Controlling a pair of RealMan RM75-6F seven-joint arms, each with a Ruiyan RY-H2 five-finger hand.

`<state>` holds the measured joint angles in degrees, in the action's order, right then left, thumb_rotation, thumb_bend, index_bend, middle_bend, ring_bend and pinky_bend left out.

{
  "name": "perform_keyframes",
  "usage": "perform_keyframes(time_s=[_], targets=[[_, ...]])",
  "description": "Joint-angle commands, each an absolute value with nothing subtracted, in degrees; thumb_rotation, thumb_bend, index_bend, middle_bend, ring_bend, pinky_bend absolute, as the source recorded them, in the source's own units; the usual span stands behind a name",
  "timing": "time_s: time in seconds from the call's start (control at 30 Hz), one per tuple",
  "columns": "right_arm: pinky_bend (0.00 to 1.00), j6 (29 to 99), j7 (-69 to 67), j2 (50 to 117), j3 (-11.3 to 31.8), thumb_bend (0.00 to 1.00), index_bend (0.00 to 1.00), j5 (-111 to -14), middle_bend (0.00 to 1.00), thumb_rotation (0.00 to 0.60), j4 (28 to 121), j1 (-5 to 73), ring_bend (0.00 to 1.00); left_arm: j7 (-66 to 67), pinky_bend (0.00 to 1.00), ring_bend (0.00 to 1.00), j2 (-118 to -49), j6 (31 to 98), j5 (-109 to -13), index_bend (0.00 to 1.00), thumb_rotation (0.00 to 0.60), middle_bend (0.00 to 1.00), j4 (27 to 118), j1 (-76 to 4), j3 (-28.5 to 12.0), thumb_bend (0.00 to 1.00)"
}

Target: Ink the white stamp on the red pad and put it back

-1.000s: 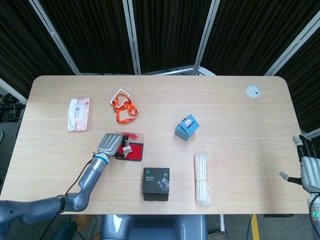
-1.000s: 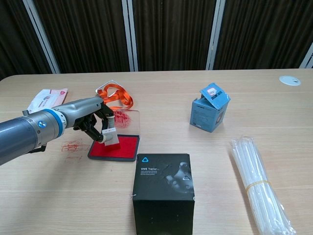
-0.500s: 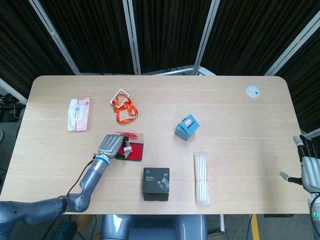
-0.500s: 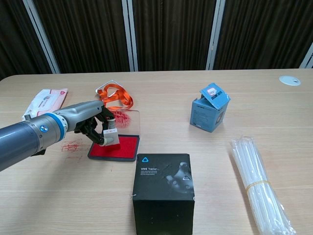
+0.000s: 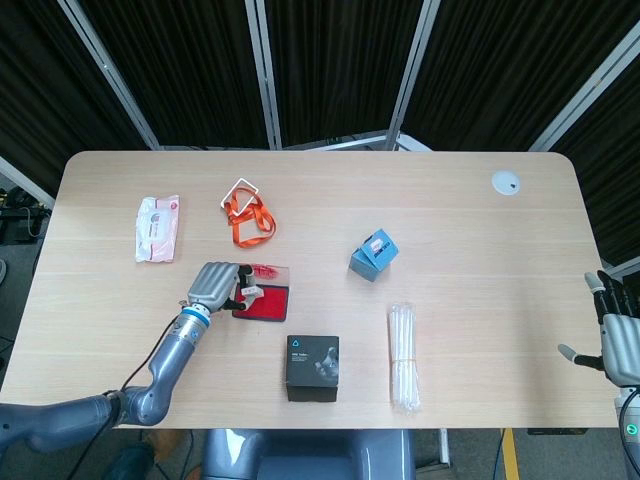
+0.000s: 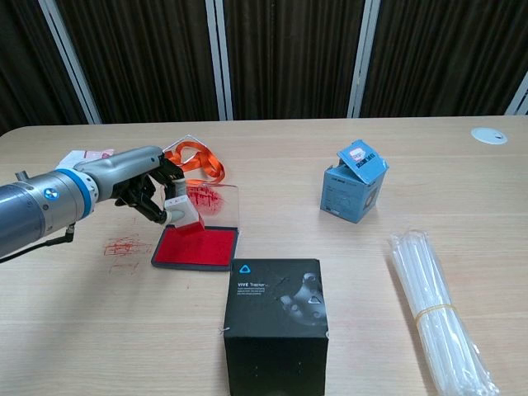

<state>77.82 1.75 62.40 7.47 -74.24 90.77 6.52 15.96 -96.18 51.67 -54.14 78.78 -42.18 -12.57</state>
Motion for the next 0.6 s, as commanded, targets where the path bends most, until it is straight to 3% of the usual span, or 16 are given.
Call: perform_keyframes(time_s=[0.03, 0.6], targets=[[0.00, 77.96, 1.81, 62.38, 7.40, 0.00, 0.00, -74.39, 0.00, 0.600, 90.88, 6.46, 0.00, 15.39, 0.86, 0.82, -93.81, 52.14, -54.04, 0.57, 0.600, 0.57, 80.94, -41.46, -12.88, 0.33], [0.00, 78.61, 2.16, 62.17, 7.05, 0.00, 0.00, -75.15, 0.00, 0.600, 91.79, 6.18, 0.00, 10.79, 0.86, 0.82, -87.94, 50.84, -56.47, 0.56, 0.600, 0.56, 78.65, -36.80, -7.82, 0.33]])
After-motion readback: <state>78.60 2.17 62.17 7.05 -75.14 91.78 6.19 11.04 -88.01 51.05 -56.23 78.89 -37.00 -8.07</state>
